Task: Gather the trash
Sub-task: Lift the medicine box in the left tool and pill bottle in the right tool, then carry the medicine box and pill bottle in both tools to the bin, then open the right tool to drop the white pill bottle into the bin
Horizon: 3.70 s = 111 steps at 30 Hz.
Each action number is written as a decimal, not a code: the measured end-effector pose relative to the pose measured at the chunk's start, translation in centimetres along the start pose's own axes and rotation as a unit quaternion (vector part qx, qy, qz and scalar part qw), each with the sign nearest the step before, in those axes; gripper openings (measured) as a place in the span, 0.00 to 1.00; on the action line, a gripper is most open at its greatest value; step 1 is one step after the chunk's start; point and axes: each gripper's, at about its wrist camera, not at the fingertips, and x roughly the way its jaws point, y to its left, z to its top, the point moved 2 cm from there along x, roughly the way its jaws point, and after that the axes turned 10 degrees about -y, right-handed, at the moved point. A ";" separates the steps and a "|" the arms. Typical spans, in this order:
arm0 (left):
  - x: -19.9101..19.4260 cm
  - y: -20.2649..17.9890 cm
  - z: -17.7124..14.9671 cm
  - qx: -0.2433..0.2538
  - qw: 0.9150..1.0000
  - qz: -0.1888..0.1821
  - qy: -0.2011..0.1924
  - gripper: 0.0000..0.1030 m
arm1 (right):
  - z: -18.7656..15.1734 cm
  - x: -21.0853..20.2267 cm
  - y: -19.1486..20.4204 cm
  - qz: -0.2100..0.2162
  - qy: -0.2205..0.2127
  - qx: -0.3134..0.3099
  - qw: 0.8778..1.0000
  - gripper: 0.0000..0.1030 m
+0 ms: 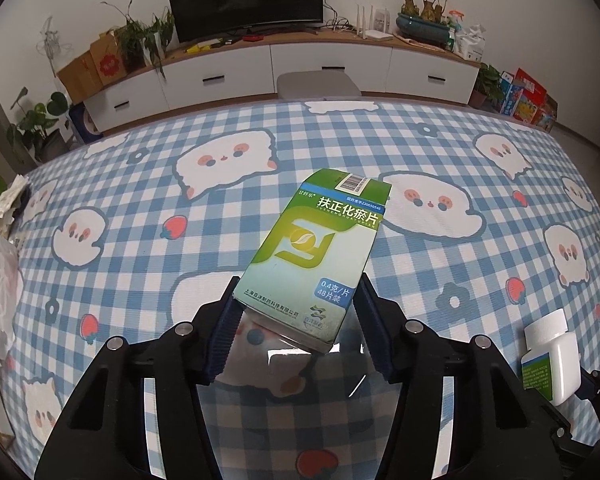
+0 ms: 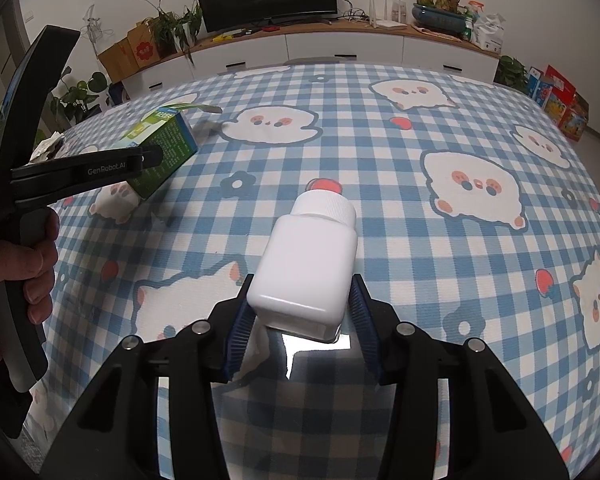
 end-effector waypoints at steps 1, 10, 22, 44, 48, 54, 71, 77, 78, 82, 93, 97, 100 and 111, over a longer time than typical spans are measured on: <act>-0.2 0.0 -0.1 0.000 1.000 0.002 -0.002 0.53 | 0.0 0.0 0.0 0.000 0.000 0.000 1.000 0.42; -2.7 0.2 -0.3 -0.006 1.000 0.003 -0.018 0.53 | -0.2 -0.7 -0.2 -0.002 -0.006 -0.010 1.000 0.42; -7.7 0.9 -2.4 -0.026 0.999 -0.006 -0.022 0.53 | -1.3 -5.5 0.0 -0.002 -0.033 -0.022 0.999 0.42; -22.2 3.3 -8.1 -0.064 0.997 -0.020 -0.044 0.53 | -4.7 -17.6 4.6 0.009 -0.056 -0.030 0.998 0.42; -24.8 4.1 -10.0 -0.072 0.996 -0.019 -0.044 0.53 | -5.9 -19.8 5.6 0.011 -0.060 -0.034 0.998 0.42; -28.2 4.6 -13.2 -0.086 0.995 -0.022 -0.049 0.53 | -8.2 -22.6 6.6 0.013 -0.062 -0.039 0.997 0.42; -35.5 3.6 -23.6 -0.092 0.994 -0.022 -0.050 0.53 | -16.8 -28.7 9.2 0.020 -0.067 -0.049 0.996 0.42; -36.7 3.0 -27.5 -0.092 0.995 -0.017 -0.044 0.53 | -19.6 -29.5 9.8 0.023 -0.066 -0.053 0.996 0.42; -36.7 2.9 -28.2 -0.092 0.995 -0.017 -0.042 0.53 | -20.2 -29.5 9.8 0.022 -0.064 -0.054 0.996 0.42; -36.4 2.5 -30.8 -0.093 0.995 -0.013 -0.030 0.53 | -22.3 -28.7 9.7 0.017 -0.049 -0.055 0.997 0.42; -33.1 2.0 -37.5 -0.105 0.994 -0.016 0.015 0.54 | -28.1 -24.0 9.4 0.008 -0.001 -0.070 0.998 0.42; -31.2 1.8 -39.4 -0.104 0.994 -0.012 0.036 0.54 | -29.1 -22.6 9.3 0.017 0.010 -0.065 0.998 0.42; -30.1 1.7 -40.5 -0.102 0.994 -0.006 0.049 0.54 | -29.8 -21.6 9.4 0.019 0.021 -0.068 0.997 0.42; -28.9 1.7 -41.2 -0.105 0.992 -0.007 0.061 0.54 | -30.2 -20.7 8.9 0.007 0.015 -0.060 0.998 0.61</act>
